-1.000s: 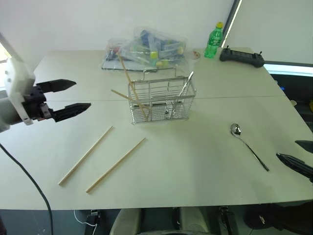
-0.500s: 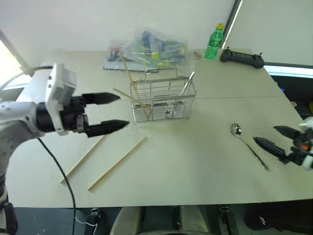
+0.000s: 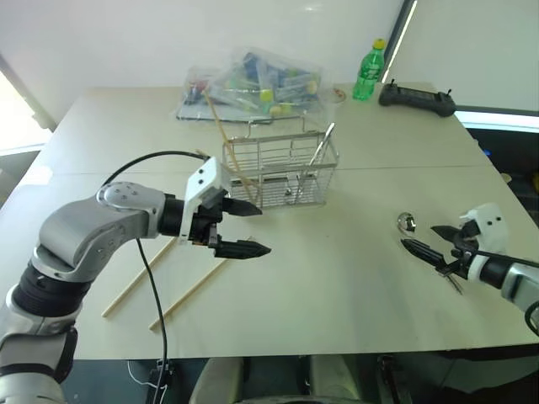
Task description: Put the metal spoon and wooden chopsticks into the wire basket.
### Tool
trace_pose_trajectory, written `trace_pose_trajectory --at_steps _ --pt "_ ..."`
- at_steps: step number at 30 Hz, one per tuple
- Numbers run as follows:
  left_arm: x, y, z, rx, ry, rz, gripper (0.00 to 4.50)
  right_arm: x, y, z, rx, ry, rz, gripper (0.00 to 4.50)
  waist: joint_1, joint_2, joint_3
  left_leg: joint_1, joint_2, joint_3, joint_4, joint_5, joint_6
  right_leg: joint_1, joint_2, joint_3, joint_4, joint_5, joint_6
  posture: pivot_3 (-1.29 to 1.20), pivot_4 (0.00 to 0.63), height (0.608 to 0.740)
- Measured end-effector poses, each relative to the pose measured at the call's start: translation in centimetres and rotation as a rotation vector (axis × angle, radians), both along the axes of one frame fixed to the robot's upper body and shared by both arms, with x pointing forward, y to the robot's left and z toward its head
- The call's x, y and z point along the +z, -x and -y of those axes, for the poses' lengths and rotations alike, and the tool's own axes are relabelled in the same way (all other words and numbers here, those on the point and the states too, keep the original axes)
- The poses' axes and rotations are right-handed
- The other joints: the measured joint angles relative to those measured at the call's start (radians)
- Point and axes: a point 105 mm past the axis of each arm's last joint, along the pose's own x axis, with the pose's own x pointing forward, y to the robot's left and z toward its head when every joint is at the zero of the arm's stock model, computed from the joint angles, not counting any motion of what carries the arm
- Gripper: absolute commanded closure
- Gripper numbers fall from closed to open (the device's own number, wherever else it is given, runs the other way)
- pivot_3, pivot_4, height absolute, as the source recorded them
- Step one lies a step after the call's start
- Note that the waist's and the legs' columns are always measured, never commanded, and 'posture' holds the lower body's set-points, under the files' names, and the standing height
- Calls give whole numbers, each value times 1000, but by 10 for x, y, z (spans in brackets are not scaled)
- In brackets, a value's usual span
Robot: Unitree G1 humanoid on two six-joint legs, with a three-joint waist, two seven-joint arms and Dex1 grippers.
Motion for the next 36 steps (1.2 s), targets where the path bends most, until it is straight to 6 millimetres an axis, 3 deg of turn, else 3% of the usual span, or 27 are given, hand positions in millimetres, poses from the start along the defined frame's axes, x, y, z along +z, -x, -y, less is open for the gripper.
trace_pose_trajectory --at_steps 8,13,16,23,36 --pt "13 3 2 -42 44 8 5 -26 -6 9 -45 -20 -50 16 0 0 0 1 0 0 2 0 0 2 0 0 0 1 1 0 150 731" --pt "19 8 2 -58 54 15 5 -31 -10 12 -43 -19 -45 16 -1 0 0 2 0 0 3 0 0 3 0 0 0 1 2 0 150 731" --pt "19 10 3 -68 49 15 0 -32 -11 15 -48 -24 -42 893 -1 0 0 2 0 0 3 0 0 4 0 0 0 1 2 0 150 731" --pt "20 10 1 -65 37 21 0 -34 -9 20 -67 -27 -48 4461 0 0 0 2 0 -1 3 0 0 3 1 0 1 1 2 0 150 731" --pt "24 8 0 -54 51 38 0 -34 -1 15 -61 12 -52 4461 1 0 0 2 0 -1 2 0 0 3 1 0 0 1 2 0 150 731"
